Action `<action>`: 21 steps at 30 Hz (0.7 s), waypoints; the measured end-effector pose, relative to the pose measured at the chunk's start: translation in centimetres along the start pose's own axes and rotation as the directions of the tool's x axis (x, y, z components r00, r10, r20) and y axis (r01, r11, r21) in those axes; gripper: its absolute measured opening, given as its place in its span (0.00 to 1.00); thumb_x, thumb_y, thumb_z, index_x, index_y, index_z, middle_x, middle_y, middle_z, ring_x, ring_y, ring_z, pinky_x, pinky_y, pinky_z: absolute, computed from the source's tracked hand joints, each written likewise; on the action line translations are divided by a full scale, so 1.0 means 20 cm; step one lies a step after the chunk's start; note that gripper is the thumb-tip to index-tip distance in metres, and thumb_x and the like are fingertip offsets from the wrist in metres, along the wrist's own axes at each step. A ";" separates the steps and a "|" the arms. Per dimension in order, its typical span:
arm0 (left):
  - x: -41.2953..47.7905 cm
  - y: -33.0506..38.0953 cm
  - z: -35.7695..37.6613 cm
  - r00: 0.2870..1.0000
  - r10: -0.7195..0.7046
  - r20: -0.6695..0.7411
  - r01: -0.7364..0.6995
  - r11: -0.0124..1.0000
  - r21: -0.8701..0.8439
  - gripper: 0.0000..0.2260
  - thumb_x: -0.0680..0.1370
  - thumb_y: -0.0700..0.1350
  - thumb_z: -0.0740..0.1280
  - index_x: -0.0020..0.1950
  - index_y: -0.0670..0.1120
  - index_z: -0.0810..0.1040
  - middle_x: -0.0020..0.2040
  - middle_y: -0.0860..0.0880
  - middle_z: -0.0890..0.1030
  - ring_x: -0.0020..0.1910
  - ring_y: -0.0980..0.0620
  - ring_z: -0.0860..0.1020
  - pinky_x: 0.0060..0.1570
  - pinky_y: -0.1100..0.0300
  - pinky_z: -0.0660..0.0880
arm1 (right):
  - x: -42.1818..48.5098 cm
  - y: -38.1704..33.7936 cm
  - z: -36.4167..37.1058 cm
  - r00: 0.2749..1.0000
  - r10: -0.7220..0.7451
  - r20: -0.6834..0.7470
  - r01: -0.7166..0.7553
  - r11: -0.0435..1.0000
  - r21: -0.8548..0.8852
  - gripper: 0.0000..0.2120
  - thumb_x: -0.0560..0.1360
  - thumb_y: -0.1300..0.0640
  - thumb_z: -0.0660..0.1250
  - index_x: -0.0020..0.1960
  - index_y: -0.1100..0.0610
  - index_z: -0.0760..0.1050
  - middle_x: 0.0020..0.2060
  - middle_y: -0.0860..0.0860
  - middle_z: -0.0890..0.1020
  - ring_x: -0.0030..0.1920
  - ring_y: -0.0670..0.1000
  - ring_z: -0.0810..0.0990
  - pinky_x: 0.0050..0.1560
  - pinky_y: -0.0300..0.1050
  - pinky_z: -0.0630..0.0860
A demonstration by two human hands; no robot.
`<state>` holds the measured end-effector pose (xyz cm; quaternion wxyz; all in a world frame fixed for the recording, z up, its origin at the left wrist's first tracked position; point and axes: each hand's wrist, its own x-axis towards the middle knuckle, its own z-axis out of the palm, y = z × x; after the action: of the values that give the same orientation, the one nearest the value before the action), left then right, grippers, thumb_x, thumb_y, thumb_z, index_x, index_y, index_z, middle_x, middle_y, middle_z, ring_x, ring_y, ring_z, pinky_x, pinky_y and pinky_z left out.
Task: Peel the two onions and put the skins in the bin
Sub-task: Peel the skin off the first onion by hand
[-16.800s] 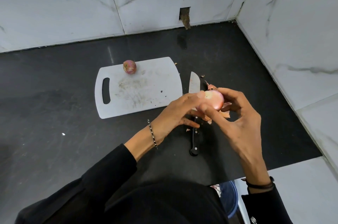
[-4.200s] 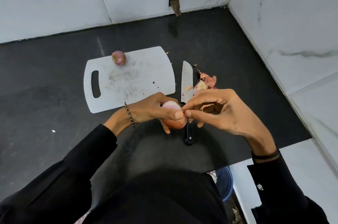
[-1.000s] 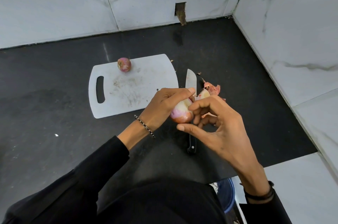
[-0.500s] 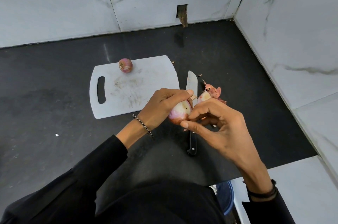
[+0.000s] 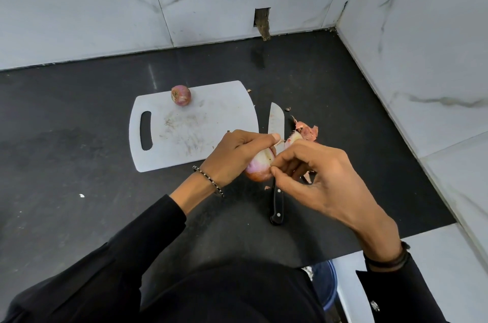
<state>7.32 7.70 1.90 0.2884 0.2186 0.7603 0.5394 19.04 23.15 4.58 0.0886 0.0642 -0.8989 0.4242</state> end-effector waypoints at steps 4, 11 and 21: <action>0.02 -0.01 0.00 0.992 -0.101 -0.081 0.102 0.995 0.013 0.29 0.71 0.68 0.61 0.40 0.42 0.84 0.41 0.40 0.83 0.44 0.41 0.80 0.54 0.42 0.76 | 0.01 0.00 0.05 0.998 -0.035 -0.050 0.028 0.990 -0.137 0.07 0.76 0.51 0.67 0.48 0.55 0.78 0.42 0.45 0.77 0.39 0.47 0.77 0.38 0.39 0.77; 0.06 -0.03 0.00 0.945 -0.300 -0.128 0.290 0.953 -0.092 0.20 0.78 0.61 0.61 0.47 0.46 0.82 0.53 0.43 0.82 0.46 0.46 0.82 0.39 0.60 0.80 | -0.03 -0.02 0.09 0.993 -0.024 -0.114 0.017 0.998 -0.057 0.04 0.75 0.55 0.68 0.47 0.56 0.77 0.43 0.45 0.77 0.40 0.47 0.77 0.39 0.34 0.75; 0.06 0.03 0.00 0.891 -0.451 -0.050 0.406 0.841 -0.358 0.17 0.80 0.55 0.62 0.45 0.42 0.79 0.44 0.36 0.81 0.28 0.42 0.81 0.32 0.53 0.81 | -0.12 0.10 0.04 0.929 0.217 -0.299 -0.236 0.971 -0.029 0.02 0.77 0.58 0.72 0.48 0.54 0.80 0.43 0.45 0.81 0.42 0.47 0.80 0.39 0.42 0.77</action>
<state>6.45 8.74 2.25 0.3840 -0.0461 0.7032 0.5967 20.92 23.84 2.00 0.1735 -0.1064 -0.8903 0.4074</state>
